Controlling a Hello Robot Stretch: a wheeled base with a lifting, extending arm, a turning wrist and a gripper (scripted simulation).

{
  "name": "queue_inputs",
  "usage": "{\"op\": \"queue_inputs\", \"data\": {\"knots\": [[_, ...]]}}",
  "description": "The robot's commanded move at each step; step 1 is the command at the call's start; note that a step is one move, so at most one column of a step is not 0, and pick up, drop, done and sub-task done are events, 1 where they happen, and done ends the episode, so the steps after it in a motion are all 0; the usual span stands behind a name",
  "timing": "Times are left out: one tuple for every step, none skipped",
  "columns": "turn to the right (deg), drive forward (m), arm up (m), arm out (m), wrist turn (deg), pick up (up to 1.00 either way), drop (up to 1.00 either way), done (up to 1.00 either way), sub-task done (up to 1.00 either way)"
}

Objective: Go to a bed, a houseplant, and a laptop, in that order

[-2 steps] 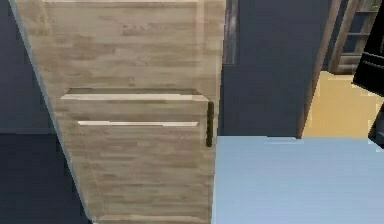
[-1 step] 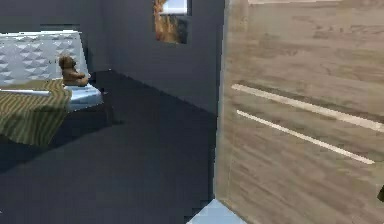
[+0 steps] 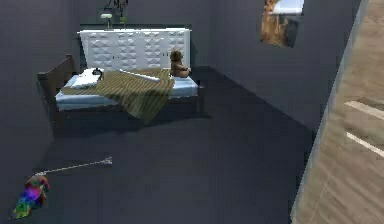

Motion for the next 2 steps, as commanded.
{"op": "queue_inputs", "data": {"knots": [[0.0,1.00,0.00,0.00,0.0,0.00,0.00,0.00,0.00],[0.0,1.00,0.00,0.00,0.0,0.00,0.00,0.00,0.00]]}}
